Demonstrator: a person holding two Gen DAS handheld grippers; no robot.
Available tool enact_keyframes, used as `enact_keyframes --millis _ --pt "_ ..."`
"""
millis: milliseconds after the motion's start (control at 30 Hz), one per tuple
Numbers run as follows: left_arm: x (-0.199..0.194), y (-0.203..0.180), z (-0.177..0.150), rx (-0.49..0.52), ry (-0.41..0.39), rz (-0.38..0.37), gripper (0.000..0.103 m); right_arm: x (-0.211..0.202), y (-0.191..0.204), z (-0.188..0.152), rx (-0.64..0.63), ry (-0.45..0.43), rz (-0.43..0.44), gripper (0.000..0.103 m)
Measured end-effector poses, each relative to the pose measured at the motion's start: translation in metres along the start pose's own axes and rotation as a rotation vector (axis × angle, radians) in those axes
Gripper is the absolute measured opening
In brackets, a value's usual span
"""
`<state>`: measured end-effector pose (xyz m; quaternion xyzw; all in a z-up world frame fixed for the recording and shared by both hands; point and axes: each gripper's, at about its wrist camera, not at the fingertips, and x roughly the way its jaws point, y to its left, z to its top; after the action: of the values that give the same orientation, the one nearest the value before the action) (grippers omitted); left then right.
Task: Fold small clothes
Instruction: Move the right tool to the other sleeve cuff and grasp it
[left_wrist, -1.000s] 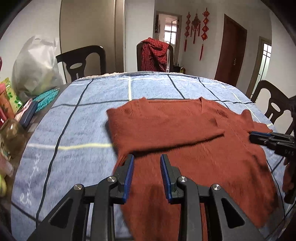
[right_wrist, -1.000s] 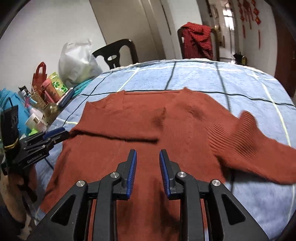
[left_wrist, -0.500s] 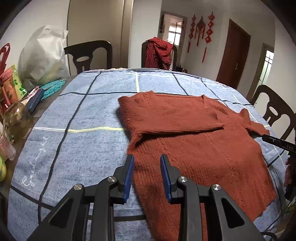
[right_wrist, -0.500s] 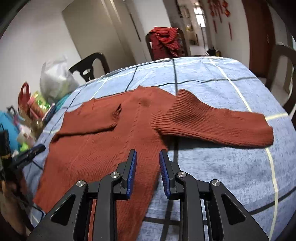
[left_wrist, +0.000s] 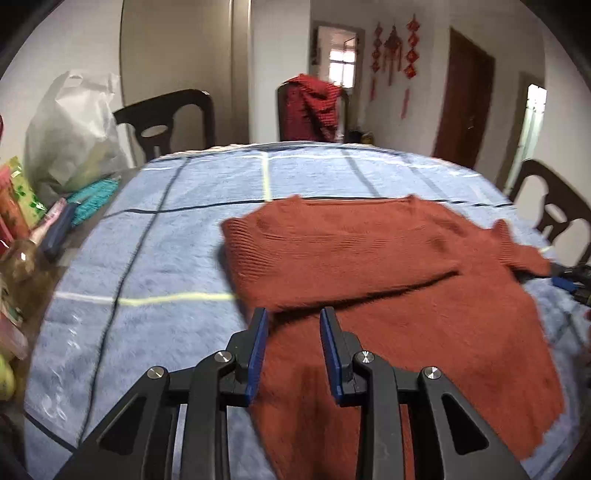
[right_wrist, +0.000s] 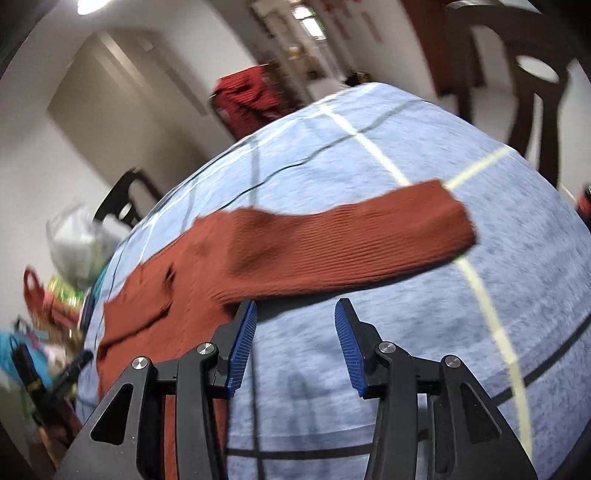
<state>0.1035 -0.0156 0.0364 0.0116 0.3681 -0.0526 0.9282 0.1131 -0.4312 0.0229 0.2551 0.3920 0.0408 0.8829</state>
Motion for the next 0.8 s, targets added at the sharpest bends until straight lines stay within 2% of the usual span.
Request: enact_keyframes --millis 167,267,300,333,367,500,600,800 --pt "0.028 0.014 0.005 -0.013 0.044 0.054 0.031 -0.004 -0.024 0.007 0.084 -0.015 -0.035 0.045" --pt "0.038 0.025 0.003 -0.068 0.072 0.016 0.030 -0.004 -0.033 0.008 0.106 -0.019 -0.040 0.045" --pt "0.037 0.029 0.004 -0.092 0.066 0.005 0.027 -0.004 -0.035 0.009 0.112 -0.019 -0.043 0.045" --pt "0.035 0.033 0.004 -0.117 0.054 0.000 0.017 -0.004 -0.038 0.010 0.122 -0.023 -0.049 0.045" --pt "0.032 0.036 0.003 -0.137 0.045 0.010 0.015 -0.004 -0.040 0.010 0.131 -0.030 -0.050 0.045" --pt "0.028 0.051 -0.003 -0.203 0.038 0.041 0.015 -0.006 -0.051 0.014 0.180 -0.055 -0.049 0.045" --pt "0.023 0.053 -0.006 -0.212 0.045 0.002 0.015 -0.006 -0.057 0.016 0.192 -0.060 -0.051 0.045" --pt "0.003 0.038 -0.003 -0.170 0.001 -0.044 0.017 -0.009 -0.066 0.021 0.219 -0.088 -0.074 0.045"
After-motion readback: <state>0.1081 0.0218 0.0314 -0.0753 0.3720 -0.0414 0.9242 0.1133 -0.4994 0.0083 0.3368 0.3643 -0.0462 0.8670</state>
